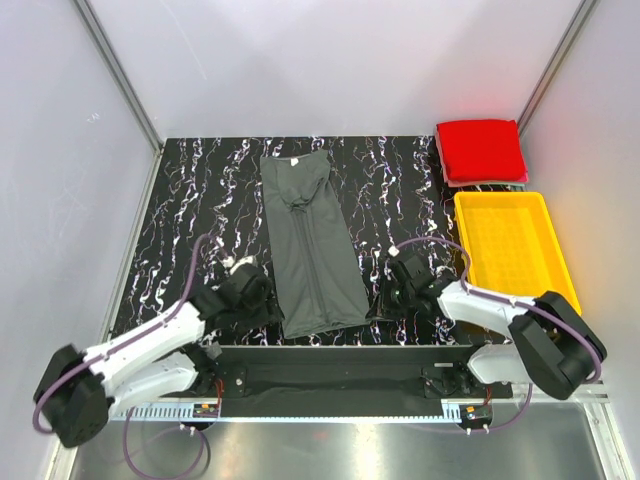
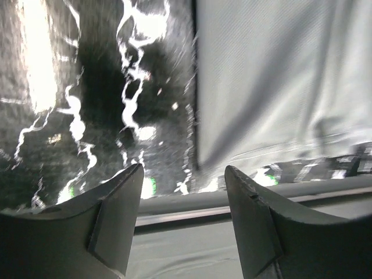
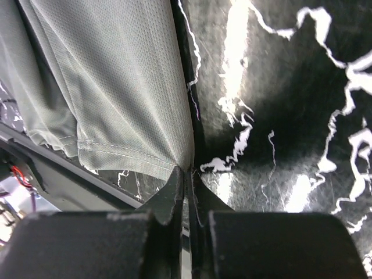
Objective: Fold and stack the t-shirts
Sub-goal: Fold the tshirt
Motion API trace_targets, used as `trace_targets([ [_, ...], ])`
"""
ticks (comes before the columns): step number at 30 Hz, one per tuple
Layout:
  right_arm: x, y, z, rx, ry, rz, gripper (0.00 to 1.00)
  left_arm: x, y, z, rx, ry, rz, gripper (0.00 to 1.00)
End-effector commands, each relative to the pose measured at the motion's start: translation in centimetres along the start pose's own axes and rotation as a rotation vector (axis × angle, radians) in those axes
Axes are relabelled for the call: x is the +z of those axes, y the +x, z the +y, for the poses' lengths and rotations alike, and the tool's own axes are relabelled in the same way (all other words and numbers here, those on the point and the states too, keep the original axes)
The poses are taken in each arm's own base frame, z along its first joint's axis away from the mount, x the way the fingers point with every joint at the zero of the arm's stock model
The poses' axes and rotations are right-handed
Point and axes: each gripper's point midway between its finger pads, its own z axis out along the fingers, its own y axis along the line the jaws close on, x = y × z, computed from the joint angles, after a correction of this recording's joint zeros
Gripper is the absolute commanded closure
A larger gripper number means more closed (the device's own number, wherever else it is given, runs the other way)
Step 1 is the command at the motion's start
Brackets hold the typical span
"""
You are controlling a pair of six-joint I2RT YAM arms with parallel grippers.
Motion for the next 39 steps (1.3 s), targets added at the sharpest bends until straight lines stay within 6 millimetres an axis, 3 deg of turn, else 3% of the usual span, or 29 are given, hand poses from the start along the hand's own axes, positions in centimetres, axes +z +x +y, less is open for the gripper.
trace_targets([
  [1,-0.6,-0.2,1.0,0.039,-0.055,-0.041,1.0,-0.6,0.1,-1.9,-0.059,0.174,0.018,0.37],
  [5,-1.8,-0.3,1.7,0.064,-0.081,-0.09,1.0,-0.1,1.1,-1.9,-0.081,0.219,0.048,0.37],
  [10,-2.5,-0.3,0.9,0.067,-0.048,-0.116,1.0,0.8,2.4,-3.2,-0.12,0.31,0.107,0.4],
  [17,-2.2,-0.2,0.9,0.067,-0.056,-0.116,1.0,1.8,3.4,-2.1,-0.127,0.271,0.138,0.46],
  [20,-2.2,-0.2,0.9,0.069,-0.06,-0.113,1.0,2.3,4.0,-1.3,-0.142,0.234,0.158,0.56],
  [25,-2.4,-0.5,1.3,0.066,-0.069,-0.121,1.0,2.3,3.8,-0.4,-0.133,0.182,0.139,0.62],
  [29,-2.6,-0.5,1.6,0.061,-0.069,-0.118,1.0,1.4,3.1,-2.1,-0.132,0.262,0.127,0.86],
  [30,-2.7,-0.4,2.1,0.055,-0.076,-0.114,1.0,1.2,3.1,-2.3,-0.132,0.273,0.129,0.97],
  [31,-2.7,-0.3,2.2,0.053,-0.072,-0.113,1.0,0.9,2.7,-2.8,-0.13,0.283,0.124,1.0],
  [39,-3.4,0.3,2.9,0.04,-0.015,-0.112,1.0,-0.8,1.9,-2.8,-0.046,0.214,0.143,1.0],
])
